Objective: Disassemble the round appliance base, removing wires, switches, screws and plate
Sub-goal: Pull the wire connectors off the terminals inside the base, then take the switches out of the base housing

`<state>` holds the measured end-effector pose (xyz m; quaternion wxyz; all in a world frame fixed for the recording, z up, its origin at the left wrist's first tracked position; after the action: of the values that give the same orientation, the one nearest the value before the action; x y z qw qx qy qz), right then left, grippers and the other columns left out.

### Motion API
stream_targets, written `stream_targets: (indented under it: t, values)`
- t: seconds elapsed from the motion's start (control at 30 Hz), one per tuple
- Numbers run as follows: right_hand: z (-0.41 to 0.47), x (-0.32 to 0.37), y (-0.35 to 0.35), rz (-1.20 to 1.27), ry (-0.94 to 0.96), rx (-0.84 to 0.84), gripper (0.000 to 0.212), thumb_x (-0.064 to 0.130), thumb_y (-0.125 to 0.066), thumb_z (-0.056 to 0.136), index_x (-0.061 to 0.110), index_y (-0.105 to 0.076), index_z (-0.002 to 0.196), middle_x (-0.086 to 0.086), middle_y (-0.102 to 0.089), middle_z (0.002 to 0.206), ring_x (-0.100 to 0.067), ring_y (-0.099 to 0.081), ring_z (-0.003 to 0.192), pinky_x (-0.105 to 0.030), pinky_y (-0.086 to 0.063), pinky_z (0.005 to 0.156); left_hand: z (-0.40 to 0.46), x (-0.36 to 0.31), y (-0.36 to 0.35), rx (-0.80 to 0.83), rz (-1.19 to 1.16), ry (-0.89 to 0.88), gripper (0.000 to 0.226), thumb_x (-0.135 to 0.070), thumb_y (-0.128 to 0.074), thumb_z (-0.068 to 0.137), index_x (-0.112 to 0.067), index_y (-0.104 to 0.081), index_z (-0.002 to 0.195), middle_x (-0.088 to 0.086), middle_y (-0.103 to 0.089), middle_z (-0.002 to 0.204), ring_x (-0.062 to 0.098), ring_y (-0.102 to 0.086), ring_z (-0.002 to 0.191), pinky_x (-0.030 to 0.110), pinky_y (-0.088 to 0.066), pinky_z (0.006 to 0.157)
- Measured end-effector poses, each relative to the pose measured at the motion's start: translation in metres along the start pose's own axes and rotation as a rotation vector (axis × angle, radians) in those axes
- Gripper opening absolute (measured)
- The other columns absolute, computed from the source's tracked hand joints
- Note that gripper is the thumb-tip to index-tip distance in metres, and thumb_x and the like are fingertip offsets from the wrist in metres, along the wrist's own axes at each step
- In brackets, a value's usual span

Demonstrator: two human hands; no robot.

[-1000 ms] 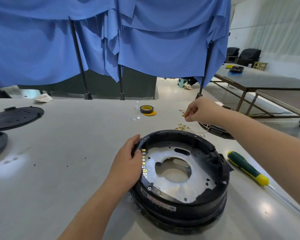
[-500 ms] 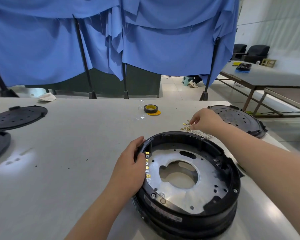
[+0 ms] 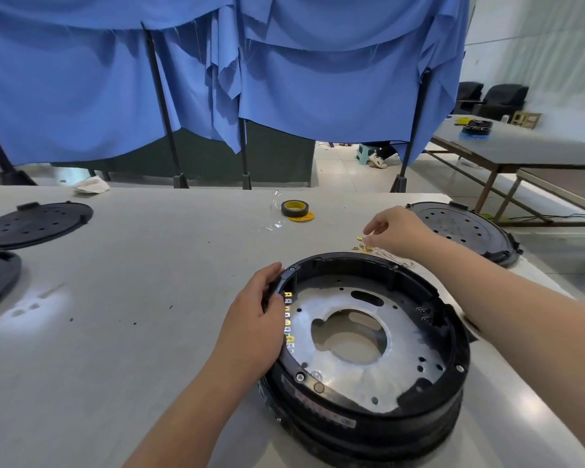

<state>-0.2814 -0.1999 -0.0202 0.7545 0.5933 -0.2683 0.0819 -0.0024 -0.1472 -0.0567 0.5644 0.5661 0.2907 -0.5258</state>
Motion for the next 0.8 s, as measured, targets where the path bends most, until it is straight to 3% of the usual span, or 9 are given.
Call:
stream_targets:
  t: [0.23,0.37,0.53,0.7,0.8]
  values:
    - [-0.034,0.041,0.027,0.170,0.086,0.004,0.006,0.021,-0.066,0.085,0.023,-0.071,0.088,0.007,-0.066,0.083,-0.007,-0.060,0.076,-0.017,-0.042,0.060,0.001,-0.001,0.000,0.008,0.000,-0.003,0.044,-0.006,-0.042,0.097,-0.027,-0.047,0.135,-0.018,-0.053,0.124,0.000,-0.049,0.115,0.019,-0.036,0.095]
    - [-0.068,0.048,0.041,0.276,0.104,-0.013,0.011,0.023,-0.064,0.087,0.030,-0.072,0.085,0.013,-0.068,0.079,0.002,-0.061,0.070,-0.013,-0.040,0.061,0.002,0.000,0.003,0.006,0.016,-0.010,0.045,-0.004,-0.042,0.095,-0.025,-0.048,0.135,-0.017,-0.053,0.125,0.001,-0.049,0.115,0.018,-0.035,0.094]
    - [-0.110,0.065,0.027,0.321,0.145,0.076,0.011,0.030,-0.064,0.087,0.035,-0.074,0.087,0.015,-0.071,0.081,-0.002,-0.064,0.077,-0.017,-0.047,0.069,0.001,0.000,0.004,0.005,0.013,-0.014,0.045,-0.004,-0.043,0.094,-0.024,-0.049,0.134,-0.016,-0.054,0.124,0.002,-0.050,0.114,0.019,-0.035,0.092]
    - [-0.140,0.081,0.011,0.370,0.207,0.095,0.012,0.026,-0.064,0.088,0.031,-0.075,0.090,0.012,-0.072,0.079,0.003,-0.063,0.072,-0.010,-0.050,0.066,0.002,-0.003,0.005,0.002,0.027,-0.027,0.044,-0.003,-0.044,0.093,-0.021,-0.051,0.132,-0.015,-0.055,0.121,0.000,-0.050,0.109,0.006,-0.033,0.080]
    - [-0.154,0.083,-0.004,0.322,0.218,0.115,0.013,0.025,-0.063,0.089,0.031,-0.073,0.091,0.012,-0.071,0.083,-0.002,-0.064,0.079,-0.017,-0.053,0.074,0.002,-0.003,0.006,0.004,0.021,-0.024,0.044,-0.002,-0.044,0.093,-0.020,-0.051,0.133,-0.012,-0.055,0.121,0.002,-0.050,0.110,0.014,-0.035,0.087]
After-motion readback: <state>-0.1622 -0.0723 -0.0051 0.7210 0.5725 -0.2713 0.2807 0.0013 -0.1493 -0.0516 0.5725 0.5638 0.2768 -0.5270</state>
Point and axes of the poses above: each hand's wrist, its own z-axis towards the middle knuckle, its own y-axis out of the back of the hand, x = y × z, the point moved 10 cm from there along z, towards the middle knuckle
